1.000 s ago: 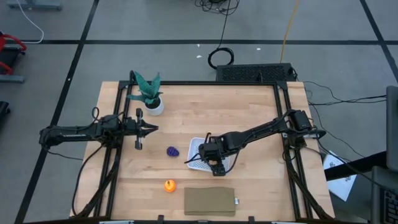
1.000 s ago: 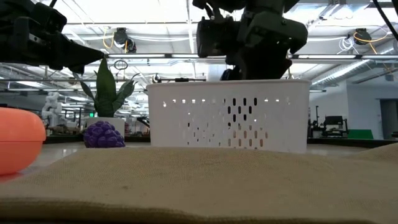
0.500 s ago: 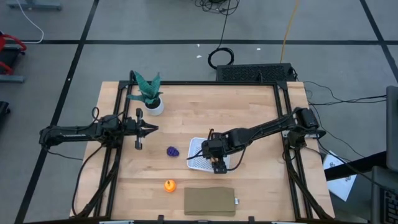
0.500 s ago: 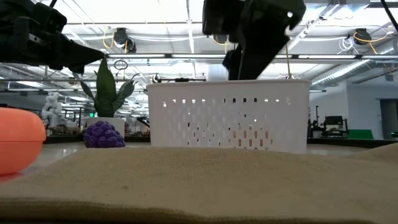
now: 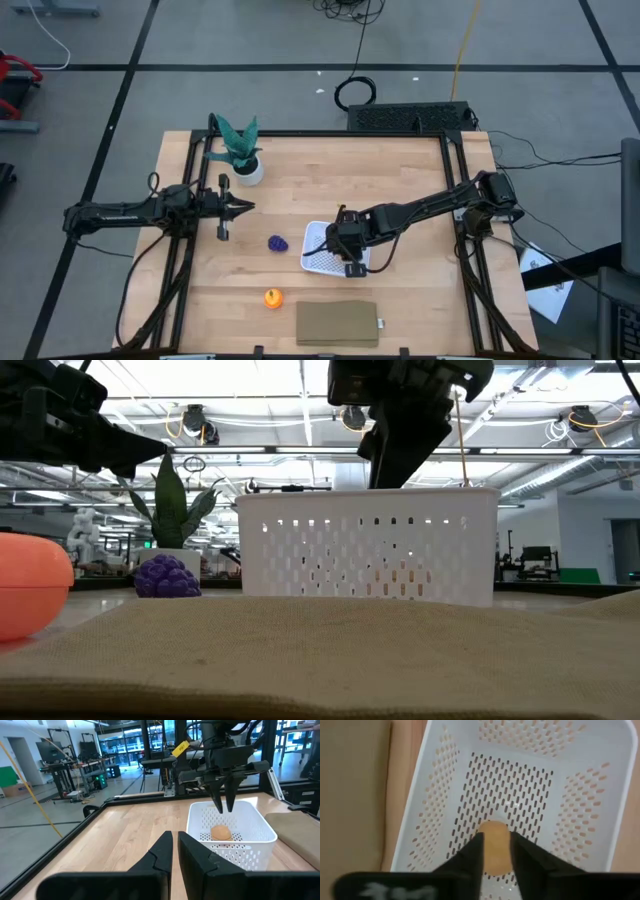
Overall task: Pick and placing Produce into tupperware
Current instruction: Put the grapes into the white basket
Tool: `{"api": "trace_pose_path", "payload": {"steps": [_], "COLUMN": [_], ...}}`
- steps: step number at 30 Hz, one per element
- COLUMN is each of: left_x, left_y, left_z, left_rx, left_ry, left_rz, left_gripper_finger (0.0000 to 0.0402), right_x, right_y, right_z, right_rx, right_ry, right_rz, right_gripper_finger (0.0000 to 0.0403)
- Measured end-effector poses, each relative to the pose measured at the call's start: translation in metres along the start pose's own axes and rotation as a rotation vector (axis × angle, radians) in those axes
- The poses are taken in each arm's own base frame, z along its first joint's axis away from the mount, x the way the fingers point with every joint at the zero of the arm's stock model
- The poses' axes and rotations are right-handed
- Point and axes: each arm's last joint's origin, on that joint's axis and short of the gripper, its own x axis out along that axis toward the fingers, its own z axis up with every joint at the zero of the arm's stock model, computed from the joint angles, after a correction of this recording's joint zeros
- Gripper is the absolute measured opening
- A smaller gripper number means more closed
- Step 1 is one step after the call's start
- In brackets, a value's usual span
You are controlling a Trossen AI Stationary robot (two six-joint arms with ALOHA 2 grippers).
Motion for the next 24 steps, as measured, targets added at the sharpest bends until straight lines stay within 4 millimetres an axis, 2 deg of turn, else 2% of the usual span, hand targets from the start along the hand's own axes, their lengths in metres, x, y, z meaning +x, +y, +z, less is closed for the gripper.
{"api": "trace_pose_path", "payload": {"steps": [4, 6, 18, 24], "left_x": [0.0, 0.0, 0.0, 0.0], "left_y": [0.0, 0.0, 0.0, 0.0], "left_z": [0.0, 0.0, 0.0, 0.0], "left_rx": [0.0, 0.0, 0.0, 0.0], "left_ry": [0.0, 0.0, 0.0, 0.0], "left_rz": [0.0, 0.0, 0.0, 0.0], "left_gripper_finger": [0.0031, 0.0031, 0.0031, 0.0031], "right_x": [0.0, 0.0, -0.002, -0.028], "right_y": [0.0, 0.0, 0.0, -0.001], "right_z": [0.0, 0.0, -0.002, -0.002], "right_rx": [-0.011, -0.011, 0.009, 0.023], "right_ry": [0.0, 0.002, 0.015, -0.047], "right_rz": [0.001, 0.002, 0.006, 0.014], "right_gripper_finger": [0.0015, 0.0004, 0.0001, 0.0]}}
